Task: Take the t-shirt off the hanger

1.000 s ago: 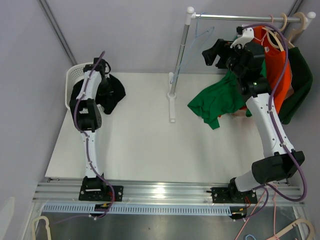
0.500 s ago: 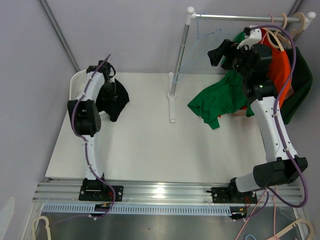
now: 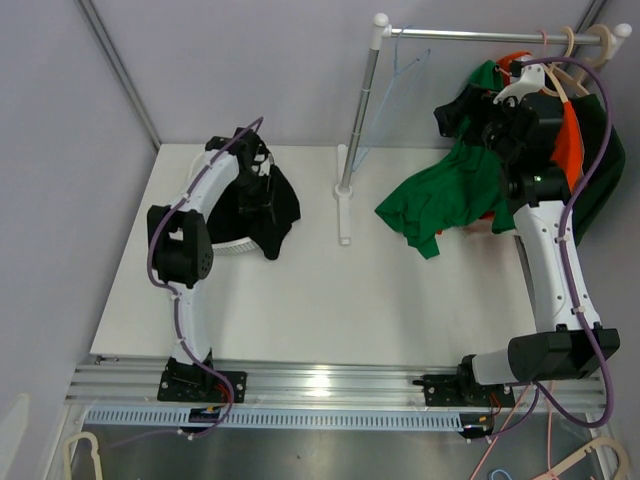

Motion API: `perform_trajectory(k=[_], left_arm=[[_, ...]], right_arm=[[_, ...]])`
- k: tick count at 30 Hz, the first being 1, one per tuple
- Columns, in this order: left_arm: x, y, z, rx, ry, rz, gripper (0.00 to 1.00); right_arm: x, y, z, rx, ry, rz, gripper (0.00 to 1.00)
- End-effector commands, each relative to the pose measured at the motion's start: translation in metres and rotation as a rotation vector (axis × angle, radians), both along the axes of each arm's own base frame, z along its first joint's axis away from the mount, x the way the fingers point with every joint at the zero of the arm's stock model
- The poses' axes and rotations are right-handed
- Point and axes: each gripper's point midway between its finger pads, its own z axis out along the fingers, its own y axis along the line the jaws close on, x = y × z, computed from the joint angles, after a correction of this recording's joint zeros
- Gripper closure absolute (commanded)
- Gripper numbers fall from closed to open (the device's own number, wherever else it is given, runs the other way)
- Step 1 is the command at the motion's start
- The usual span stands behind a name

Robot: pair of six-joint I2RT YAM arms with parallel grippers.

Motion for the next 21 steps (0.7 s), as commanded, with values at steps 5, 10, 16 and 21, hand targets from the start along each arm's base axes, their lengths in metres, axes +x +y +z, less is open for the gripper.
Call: perform_trajectory(k=[5,10,16,21], left_arm=[[0.019,-0.063,0.068,-0.342,-0.094,-0.044,0.01],[-0.005,-0.066,0.11,-0.332,-0.143,-0.029,0.0],[-0.043,-0.058,0.179,-0.361,-0.335,-0.021,0.0],[-0.068,-0.047,0.261,-0.404,-0.547,-0.014,0.0]], right_arm=[[-0.019,-0.016,0.029,-0.018,-0.044,-0.033,0.07],[-0.019,-0.03,0.033,-0.018,-0.04,-0.082,0.05],[-0.012,-0.07,0.032,-0.003,-0.032,-0.157,0.04],[0.004,-0.101,0.033,-0.027,-0.004,-0.269,0.02]])
